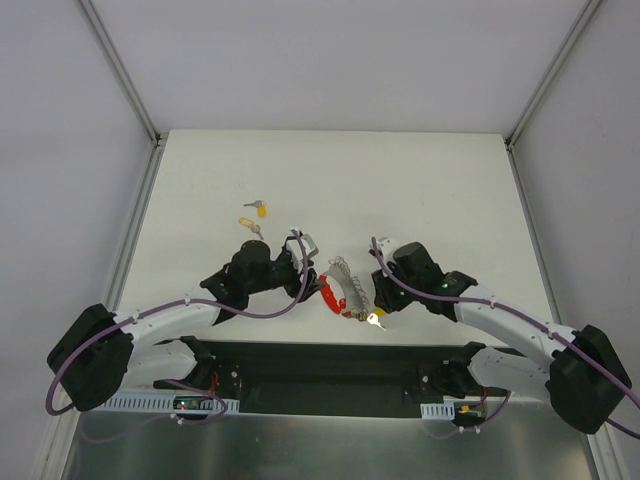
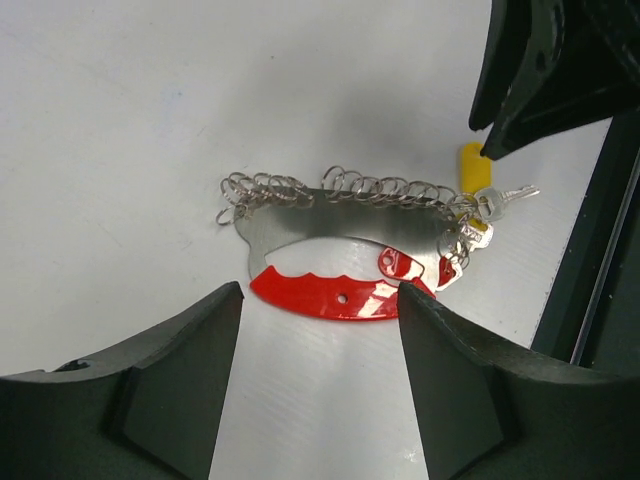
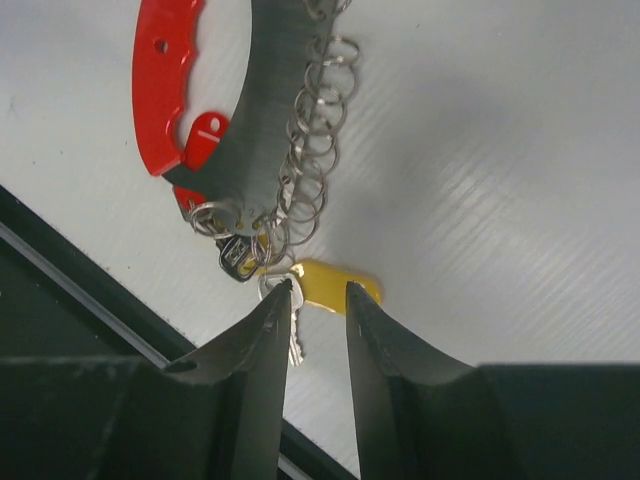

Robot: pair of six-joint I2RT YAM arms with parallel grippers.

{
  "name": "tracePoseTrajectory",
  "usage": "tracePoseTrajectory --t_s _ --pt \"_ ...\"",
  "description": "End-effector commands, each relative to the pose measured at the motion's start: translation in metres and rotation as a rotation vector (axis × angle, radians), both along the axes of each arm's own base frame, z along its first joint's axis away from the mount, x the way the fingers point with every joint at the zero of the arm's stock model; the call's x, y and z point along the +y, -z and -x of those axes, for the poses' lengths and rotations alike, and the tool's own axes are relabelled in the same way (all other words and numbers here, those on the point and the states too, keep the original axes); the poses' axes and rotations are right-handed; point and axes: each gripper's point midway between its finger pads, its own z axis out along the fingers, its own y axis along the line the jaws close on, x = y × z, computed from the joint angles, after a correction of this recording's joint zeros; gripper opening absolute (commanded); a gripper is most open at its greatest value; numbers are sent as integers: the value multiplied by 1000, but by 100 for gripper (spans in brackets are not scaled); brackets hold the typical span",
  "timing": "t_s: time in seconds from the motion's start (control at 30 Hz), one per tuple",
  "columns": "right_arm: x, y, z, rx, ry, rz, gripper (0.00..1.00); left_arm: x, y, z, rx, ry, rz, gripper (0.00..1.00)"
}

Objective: Put the keys on the keyring

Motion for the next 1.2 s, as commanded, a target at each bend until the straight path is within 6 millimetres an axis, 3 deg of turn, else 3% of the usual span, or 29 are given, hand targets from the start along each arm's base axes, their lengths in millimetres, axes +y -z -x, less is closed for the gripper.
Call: tracePoseTrajectory --t_s 0.0,0.27,0.43,0.7,0.87,1.17 --pt "9 4 11 23 10 -44 31 -20 -24 -2 -11 37 51 64" --pt "24 17 26 46 -30 -58 32 -47 -7 -9 65 55 -15 64" --pt "18 28 30 71 -7 -16 34 -56 24 -14 134 34 -82 62" --pt "-2 38 16 38 123 74 32 -53 68 -12 223 5 -219 62" --pt "3 42 17 62 134 61 31 -51 84 -10 280 -28 -272 62" --pt "-20 52 1 102 303 109 30 -32 108 2 350 -59 -394 61"
